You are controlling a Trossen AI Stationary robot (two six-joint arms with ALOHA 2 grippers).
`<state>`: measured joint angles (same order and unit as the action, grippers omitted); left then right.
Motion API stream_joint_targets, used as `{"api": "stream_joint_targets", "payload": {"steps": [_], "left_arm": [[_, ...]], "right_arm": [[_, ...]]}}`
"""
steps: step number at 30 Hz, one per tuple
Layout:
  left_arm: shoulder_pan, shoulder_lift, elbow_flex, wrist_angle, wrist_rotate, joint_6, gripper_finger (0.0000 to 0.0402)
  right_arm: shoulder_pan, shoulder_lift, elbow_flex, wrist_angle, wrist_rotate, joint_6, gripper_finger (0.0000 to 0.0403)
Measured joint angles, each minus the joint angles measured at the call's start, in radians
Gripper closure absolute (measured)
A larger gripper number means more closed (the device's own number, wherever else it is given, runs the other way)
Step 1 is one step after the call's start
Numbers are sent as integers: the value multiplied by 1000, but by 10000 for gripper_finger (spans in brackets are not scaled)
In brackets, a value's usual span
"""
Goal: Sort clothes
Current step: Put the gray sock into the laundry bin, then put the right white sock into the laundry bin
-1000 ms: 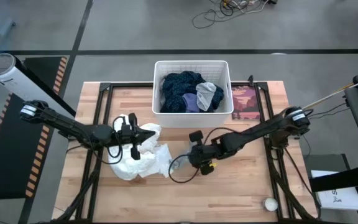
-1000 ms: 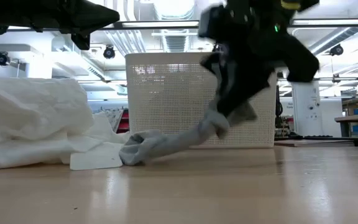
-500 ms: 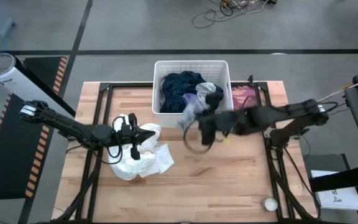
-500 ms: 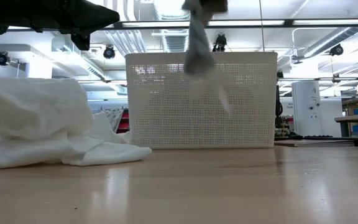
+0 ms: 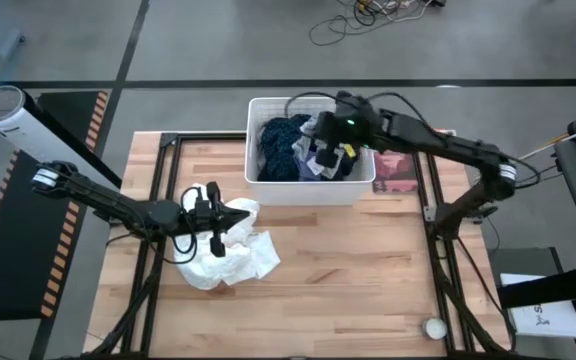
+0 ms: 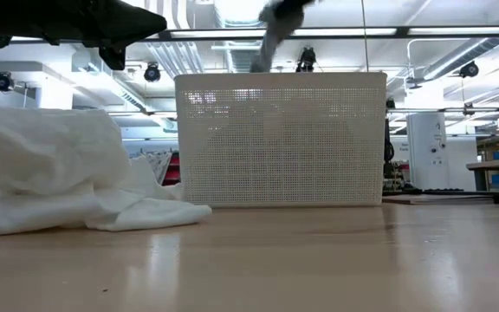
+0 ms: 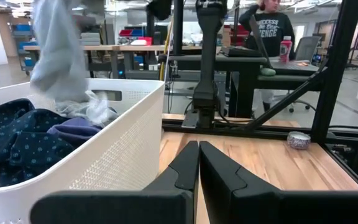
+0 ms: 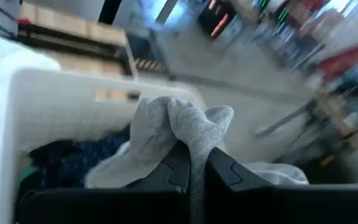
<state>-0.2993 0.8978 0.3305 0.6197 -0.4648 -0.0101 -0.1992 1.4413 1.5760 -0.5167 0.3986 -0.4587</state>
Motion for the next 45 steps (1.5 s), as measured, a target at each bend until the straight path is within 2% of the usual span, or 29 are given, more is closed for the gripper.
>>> {"api": "stream_joint_targets", "payload": {"steps": [3,7,14,21,25,28,32,45], "left_arm": [[0,0,0,0,0,1,402],[0,0,0,0,0,1,402],[0,0,0,0,0,1,402],[0,0,0,-1,0,1,402],[0,0,0,-1,0,1,402],[0,0,0,-1,-7,1,402],[0,0,0,-3,-24,2,402],[0,0,0,-10,-26,5,402]], "right_arm": [[-108,47,-6,-56,-115,89,403],[-206,147,-24,-105,-164,136,403],[-282,371,-43,-115,-350,216,403],[-273,545,-37,-88,-374,223,403],[-268,588,-35,-94,-373,225,403],[-264,583,-36,-102,-371,231,397],[-256,520,-44,-135,-372,226,365],[-194,150,-23,-168,-374,196,181]]}}
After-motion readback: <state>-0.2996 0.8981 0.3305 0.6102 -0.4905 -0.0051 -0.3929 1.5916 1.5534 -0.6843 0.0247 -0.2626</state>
